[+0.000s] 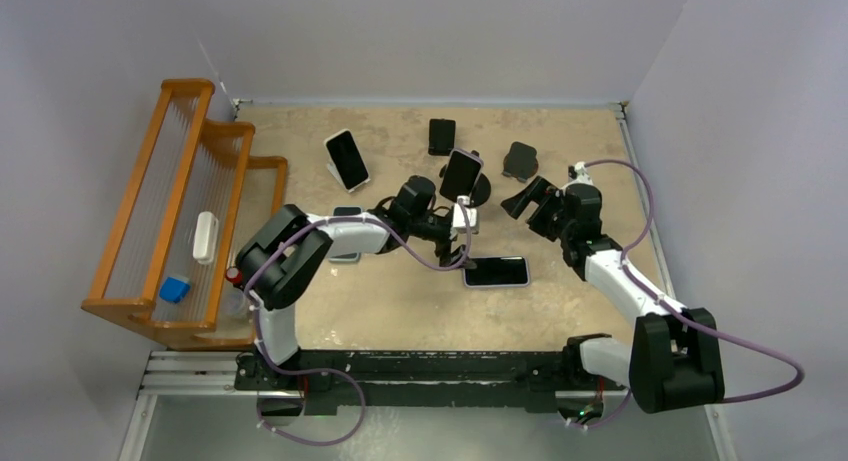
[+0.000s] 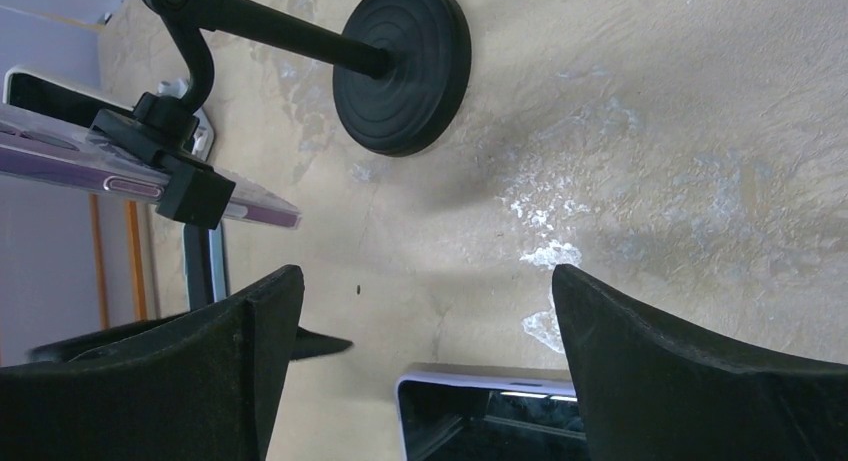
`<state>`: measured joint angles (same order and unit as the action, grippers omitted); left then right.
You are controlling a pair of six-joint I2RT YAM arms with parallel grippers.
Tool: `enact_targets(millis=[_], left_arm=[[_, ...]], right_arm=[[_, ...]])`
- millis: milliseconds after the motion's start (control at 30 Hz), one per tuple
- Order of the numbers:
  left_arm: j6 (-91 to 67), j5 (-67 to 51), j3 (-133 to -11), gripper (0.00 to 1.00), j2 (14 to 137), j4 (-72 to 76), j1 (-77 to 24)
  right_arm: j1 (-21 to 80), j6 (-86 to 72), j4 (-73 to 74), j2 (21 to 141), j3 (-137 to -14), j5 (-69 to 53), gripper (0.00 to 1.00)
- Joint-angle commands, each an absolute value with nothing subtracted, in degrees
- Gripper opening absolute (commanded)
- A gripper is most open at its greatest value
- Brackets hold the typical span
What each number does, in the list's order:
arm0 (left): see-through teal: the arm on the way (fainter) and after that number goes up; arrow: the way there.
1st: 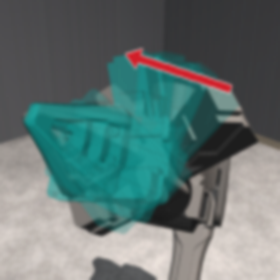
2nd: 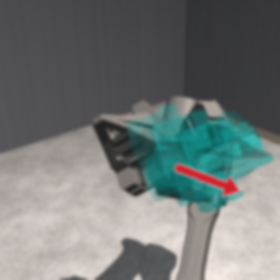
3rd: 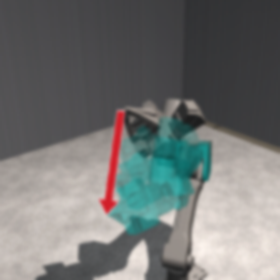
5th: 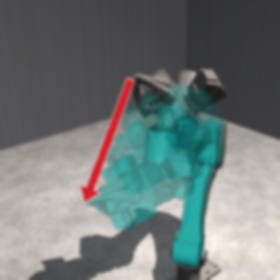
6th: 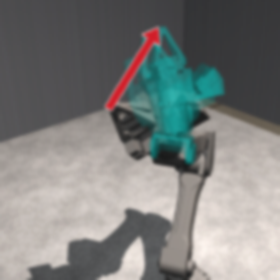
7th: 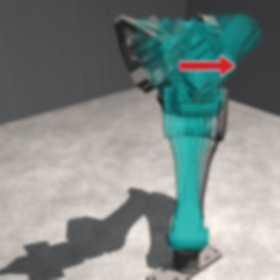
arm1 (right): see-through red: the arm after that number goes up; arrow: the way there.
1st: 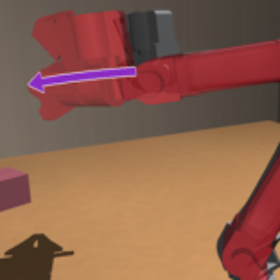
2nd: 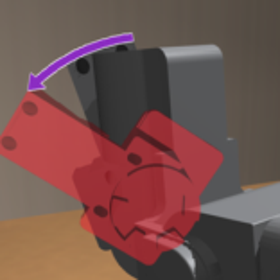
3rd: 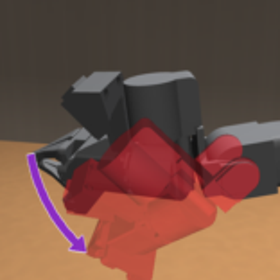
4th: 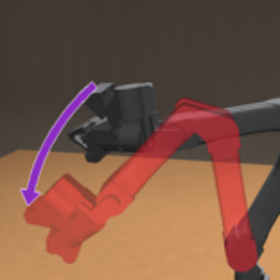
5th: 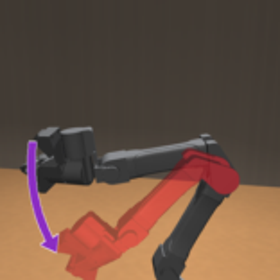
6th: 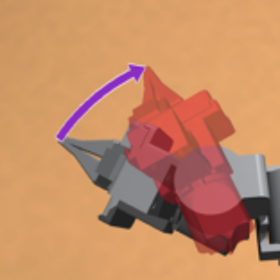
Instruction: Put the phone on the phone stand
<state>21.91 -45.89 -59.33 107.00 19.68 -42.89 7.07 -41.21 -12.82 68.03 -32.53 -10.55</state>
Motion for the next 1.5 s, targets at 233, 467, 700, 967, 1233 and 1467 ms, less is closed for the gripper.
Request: enact_targets(millis=[233, 467, 700, 967, 1233, 1467], left_arm=[[21.14, -48.17, -58.47, 0.8, 109.96, 15.02, -46.77], [20.46, -39.57, -57.82, 0.81, 111.55, 20.25, -48.98], [20.21, -31.87, -57.42, 0.81, 112.93, 21.89, -49.04], [18.54, -30.69, -55.68, 0.82, 113.17, 24.9, -49.09], [18.85, -27.23, -49.82, 0.82, 108.98, 34.39, -49.04], [18.75, -25.71, -47.58, 0.83, 108.1, 38.77, -49.05]], right_arm=[[6.86, -38.34, -13.25, 65.61, -32.22, -11.05, 0.97], [6.86, -38.04, -13.03, 65.8, -32.41, -11.24, 0.97], [6.9, -37.71, -13.41, 66.34, -32.19, -11.49, 0.97], [6.86, -37.41, -13.88, 67.56, -32.37, -12.12, 0.98], [6.86, -37.35, -15.0, 69.0, -32.17, -13.45, 0.97], [6.86, -37.07, -15.59, 69.72, -31.95, -14.45, 0.97]])
